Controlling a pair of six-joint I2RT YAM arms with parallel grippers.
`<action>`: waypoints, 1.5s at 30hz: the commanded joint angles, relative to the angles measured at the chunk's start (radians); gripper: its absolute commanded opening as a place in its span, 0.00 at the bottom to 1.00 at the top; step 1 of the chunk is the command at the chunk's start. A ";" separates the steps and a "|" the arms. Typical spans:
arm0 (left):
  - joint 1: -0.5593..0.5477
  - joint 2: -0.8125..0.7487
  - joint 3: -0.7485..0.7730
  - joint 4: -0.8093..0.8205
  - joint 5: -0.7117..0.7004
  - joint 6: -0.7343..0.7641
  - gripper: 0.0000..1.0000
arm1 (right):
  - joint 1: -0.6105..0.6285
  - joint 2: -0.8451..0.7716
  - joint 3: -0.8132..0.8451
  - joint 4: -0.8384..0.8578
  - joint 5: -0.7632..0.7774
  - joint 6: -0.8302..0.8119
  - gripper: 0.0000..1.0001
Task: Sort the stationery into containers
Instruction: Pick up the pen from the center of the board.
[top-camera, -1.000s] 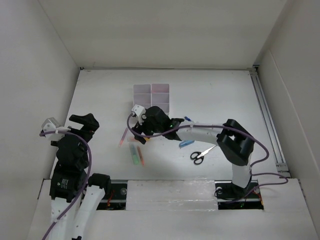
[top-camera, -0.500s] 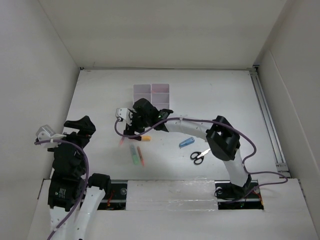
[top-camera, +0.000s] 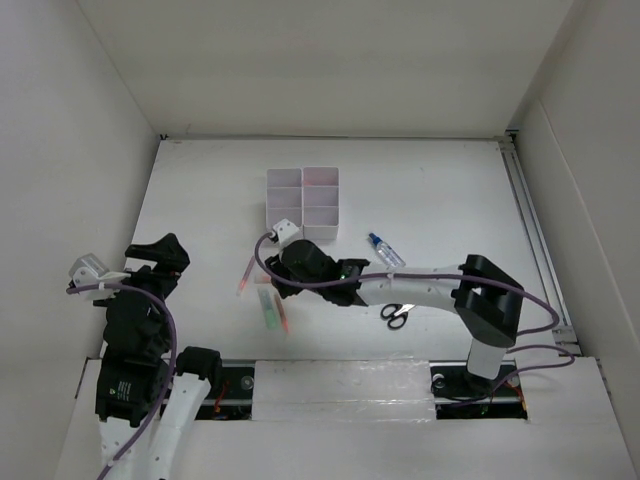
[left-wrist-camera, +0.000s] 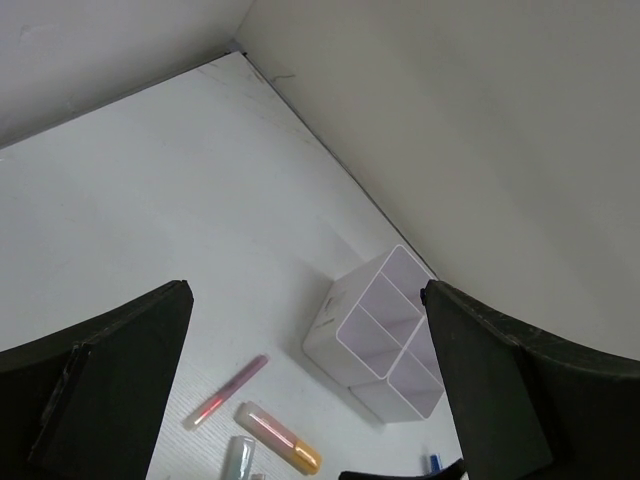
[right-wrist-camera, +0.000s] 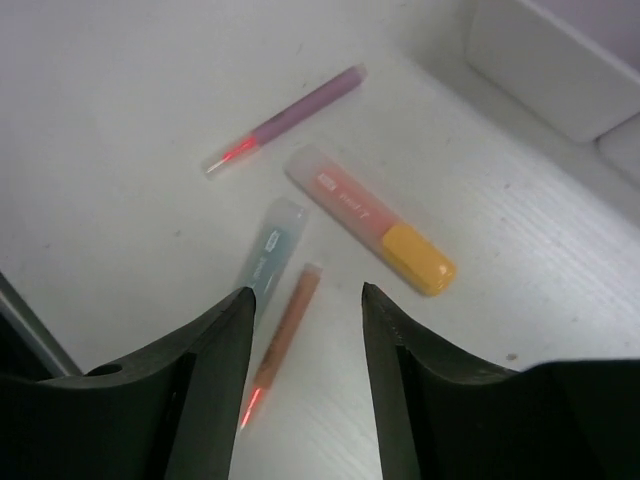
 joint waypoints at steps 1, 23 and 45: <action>0.002 -0.005 -0.003 0.034 0.005 -0.004 1.00 | 0.055 0.012 -0.033 0.059 0.132 0.150 0.51; -0.026 -0.024 -0.003 0.034 0.014 0.006 1.00 | 0.128 0.127 -0.030 0.032 0.193 0.271 0.44; -0.035 -0.042 -0.003 0.034 0.005 0.006 1.00 | 0.147 0.221 0.065 -0.078 0.247 0.290 0.42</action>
